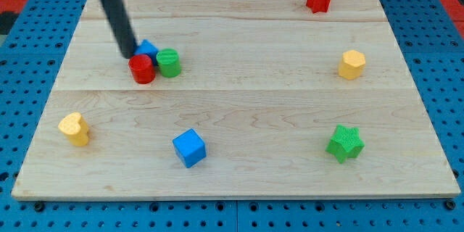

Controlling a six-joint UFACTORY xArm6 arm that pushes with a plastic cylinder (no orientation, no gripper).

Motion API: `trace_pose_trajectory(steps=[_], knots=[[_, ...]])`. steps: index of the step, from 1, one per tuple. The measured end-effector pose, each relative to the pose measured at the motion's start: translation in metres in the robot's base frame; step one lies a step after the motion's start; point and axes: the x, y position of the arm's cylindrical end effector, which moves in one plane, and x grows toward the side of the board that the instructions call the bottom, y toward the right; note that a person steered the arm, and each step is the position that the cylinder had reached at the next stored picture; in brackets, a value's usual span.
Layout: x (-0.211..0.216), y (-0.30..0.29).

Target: Move the red star close to the green circle

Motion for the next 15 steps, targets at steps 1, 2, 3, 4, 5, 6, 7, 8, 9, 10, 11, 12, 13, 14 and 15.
trace_pose_trajectory(steps=[1,2,3,4,5,6,7,8,9,10,11,12,13,14,15], knots=[[-0.005,-0.015],[-0.051,-0.030],[-0.118,0.018],[-0.170,0.070],[-0.171,0.106],[-0.170,0.153],[-0.170,0.222],[-0.171,0.244],[-0.171,0.244],[-0.172,0.265],[-0.171,0.280],[-0.171,0.295],[-0.171,0.345],[-0.138,0.363],[-0.077,0.296]])
